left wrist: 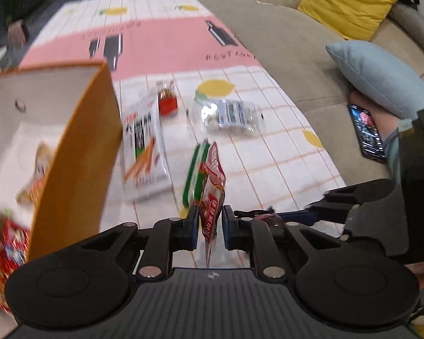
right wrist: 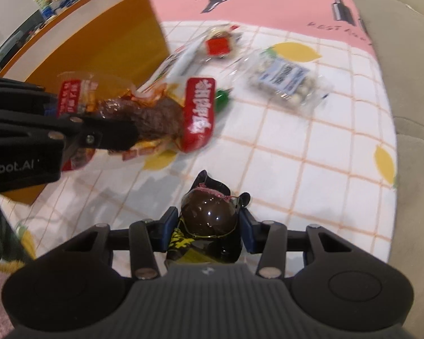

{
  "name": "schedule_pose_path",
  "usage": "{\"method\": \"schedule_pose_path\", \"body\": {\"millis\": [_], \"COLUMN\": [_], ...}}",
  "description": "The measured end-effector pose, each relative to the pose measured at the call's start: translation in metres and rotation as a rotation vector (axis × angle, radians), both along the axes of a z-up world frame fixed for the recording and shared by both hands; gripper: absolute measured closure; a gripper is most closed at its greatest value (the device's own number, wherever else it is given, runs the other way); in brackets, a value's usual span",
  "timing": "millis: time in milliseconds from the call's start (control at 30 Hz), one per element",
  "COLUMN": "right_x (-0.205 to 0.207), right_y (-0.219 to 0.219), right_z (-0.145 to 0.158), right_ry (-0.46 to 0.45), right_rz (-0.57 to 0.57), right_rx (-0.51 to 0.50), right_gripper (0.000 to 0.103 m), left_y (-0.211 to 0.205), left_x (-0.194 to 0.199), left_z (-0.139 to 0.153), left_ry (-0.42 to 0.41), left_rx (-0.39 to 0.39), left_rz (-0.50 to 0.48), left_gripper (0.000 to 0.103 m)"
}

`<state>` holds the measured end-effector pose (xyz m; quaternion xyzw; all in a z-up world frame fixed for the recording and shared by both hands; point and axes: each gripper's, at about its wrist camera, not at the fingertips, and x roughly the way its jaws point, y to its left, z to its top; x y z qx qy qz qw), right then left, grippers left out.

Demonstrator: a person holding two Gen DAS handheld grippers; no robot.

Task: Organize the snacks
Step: 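Grasp the red-labelled meat-strip packet with the left tool while the right tool holds the brown packet, then lift both held packets and carry them over the orange box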

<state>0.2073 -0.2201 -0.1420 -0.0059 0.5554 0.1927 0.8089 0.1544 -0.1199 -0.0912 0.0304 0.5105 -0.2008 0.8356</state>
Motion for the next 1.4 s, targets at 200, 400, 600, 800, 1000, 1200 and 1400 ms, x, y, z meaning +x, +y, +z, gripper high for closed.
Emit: {"method": "schedule_pose_path", "body": {"millis": [200, 400, 600, 800, 1000, 1200, 1400], "right_x": [-0.011, -0.008, -0.015, -0.016, -0.015, -0.014, -0.017], "right_y": [0.013, 0.011, 0.019, 0.021, 0.019, 0.017, 0.018], "right_z": [0.000, -0.003, -0.003, -0.002, -0.002, -0.002, 0.004], "right_ry": [-0.029, -0.041, -0.078, -0.085, -0.080, -0.073, -0.109], "right_rz": [0.056, 0.093, 0.164, 0.188, 0.180, 0.168, 0.162], "right_rx": [0.014, 0.037, -0.014, -0.017, 0.015, 0.031, 0.097], "right_gripper": [0.059, 0.058, 0.058, 0.058, 0.058, 0.058, 0.059], "left_y": [0.014, 0.010, -0.003, -0.016, -0.021, -0.006, 0.012], "left_x": [-0.006, -0.005, 0.001, 0.010, 0.021, 0.027, 0.037], "left_z": [-0.014, -0.026, -0.033, -0.036, -0.043, -0.049, -0.052], "left_ry": [0.093, 0.109, 0.111, 0.101, 0.149, 0.204, 0.270], "left_rx": [-0.090, -0.089, -0.068, -0.042, -0.039, -0.086, -0.186], "left_rz": [-0.004, -0.040, -0.087, -0.086, -0.049, 0.017, 0.086], "left_gripper": [0.085, 0.082, 0.068, 0.047, 0.037, 0.022, 0.034]}}
